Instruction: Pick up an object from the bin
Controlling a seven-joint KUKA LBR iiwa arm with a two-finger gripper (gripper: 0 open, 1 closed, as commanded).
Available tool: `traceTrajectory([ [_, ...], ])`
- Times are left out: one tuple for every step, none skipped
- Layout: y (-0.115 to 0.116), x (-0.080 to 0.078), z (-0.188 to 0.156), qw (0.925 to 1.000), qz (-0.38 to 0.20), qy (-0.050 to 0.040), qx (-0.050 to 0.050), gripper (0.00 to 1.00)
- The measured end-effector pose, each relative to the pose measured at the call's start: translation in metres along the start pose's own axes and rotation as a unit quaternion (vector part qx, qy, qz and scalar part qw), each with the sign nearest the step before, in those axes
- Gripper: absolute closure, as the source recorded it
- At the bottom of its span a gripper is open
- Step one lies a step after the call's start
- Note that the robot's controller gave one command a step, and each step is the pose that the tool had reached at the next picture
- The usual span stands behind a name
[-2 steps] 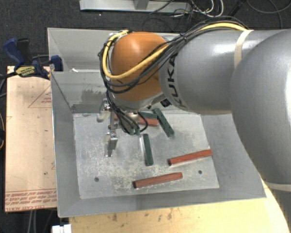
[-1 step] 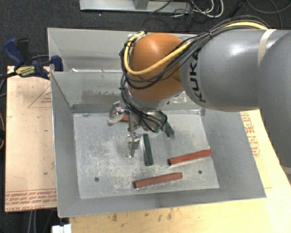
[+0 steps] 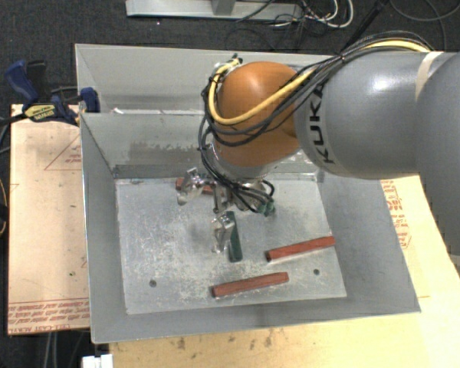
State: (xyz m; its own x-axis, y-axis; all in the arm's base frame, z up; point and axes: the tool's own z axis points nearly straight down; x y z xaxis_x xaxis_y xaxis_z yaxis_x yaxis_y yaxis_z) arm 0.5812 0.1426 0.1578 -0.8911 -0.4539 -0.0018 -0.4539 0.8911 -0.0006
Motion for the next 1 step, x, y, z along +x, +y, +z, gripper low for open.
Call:
traceTrajectory([
  [-0.0251, -0.0041, 0.0002, 0.9959, -0.091, -0.0007, -0.001, 0.0],
])
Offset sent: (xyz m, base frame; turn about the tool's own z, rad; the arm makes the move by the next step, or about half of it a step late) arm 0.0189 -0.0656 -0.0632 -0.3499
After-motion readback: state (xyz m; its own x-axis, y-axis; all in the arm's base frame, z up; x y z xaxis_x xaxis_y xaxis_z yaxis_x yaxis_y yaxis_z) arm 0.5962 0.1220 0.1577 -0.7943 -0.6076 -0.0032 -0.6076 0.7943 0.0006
